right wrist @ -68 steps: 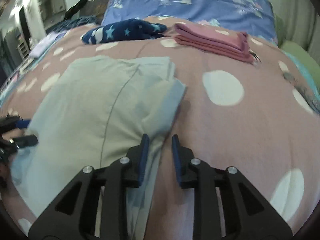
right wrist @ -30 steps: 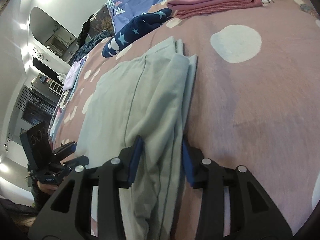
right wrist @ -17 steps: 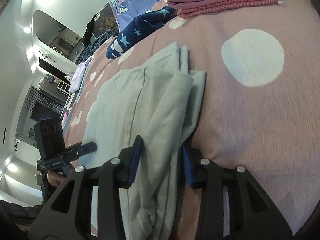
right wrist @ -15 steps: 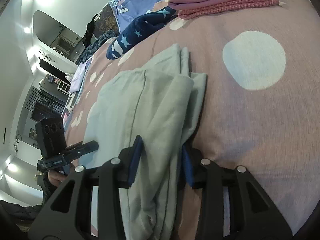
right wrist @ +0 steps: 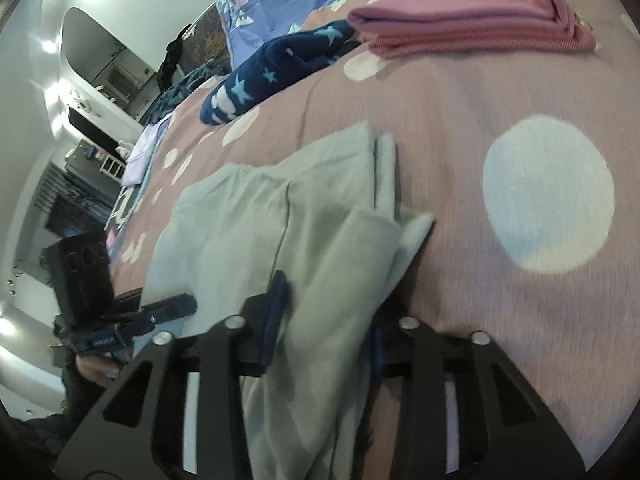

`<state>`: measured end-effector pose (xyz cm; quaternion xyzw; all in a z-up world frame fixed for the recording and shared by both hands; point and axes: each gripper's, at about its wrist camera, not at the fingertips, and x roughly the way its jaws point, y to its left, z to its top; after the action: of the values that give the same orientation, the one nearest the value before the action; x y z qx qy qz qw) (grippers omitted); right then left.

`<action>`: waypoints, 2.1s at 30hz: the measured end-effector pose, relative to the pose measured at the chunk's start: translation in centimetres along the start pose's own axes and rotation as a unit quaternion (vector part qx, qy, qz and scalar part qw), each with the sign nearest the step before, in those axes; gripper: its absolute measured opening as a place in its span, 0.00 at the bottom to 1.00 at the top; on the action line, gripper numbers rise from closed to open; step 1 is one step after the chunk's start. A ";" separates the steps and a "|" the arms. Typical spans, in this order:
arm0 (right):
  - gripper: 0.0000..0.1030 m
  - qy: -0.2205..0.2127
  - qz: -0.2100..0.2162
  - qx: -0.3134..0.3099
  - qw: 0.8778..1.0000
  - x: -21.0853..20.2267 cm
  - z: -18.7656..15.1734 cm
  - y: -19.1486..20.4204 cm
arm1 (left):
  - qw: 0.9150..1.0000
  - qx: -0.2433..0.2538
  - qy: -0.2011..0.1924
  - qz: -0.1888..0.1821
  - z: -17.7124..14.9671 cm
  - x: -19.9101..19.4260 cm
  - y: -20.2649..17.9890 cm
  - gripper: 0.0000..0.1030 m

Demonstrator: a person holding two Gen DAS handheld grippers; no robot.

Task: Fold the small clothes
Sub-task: 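Grasp the folded grey T-shirt edge with the left tool, then lift the grey T-shirt with the left tool and carry it onto the pink cloth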

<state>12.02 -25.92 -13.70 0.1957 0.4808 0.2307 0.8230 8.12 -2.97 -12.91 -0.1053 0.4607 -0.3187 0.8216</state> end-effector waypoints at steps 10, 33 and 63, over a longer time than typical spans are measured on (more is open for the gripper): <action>0.13 -0.092 -0.034 -0.064 0.993 -5.5 -1.3 4.5 | 0.994 0.080 -0.054 0.048 1.1 -3.2 -5.2 0.16; 0.12 -0.326 -0.114 -0.127 0.930 -26.7 16.1 8.1 | 0.955 0.194 -0.205 0.092 24.8 -5.2 -23.8 0.15; 0.11 -0.235 -0.142 0.025 0.961 -6.7 29.5 -15.7 | 0.953 0.212 -0.066 0.207 35.8 21.7 -12.8 0.15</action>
<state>38.15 -45.48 -3.91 0.1950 0.3021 0.0467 0.9319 40.22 -30.66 -2.11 0.1484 0.3386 -0.2247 0.9016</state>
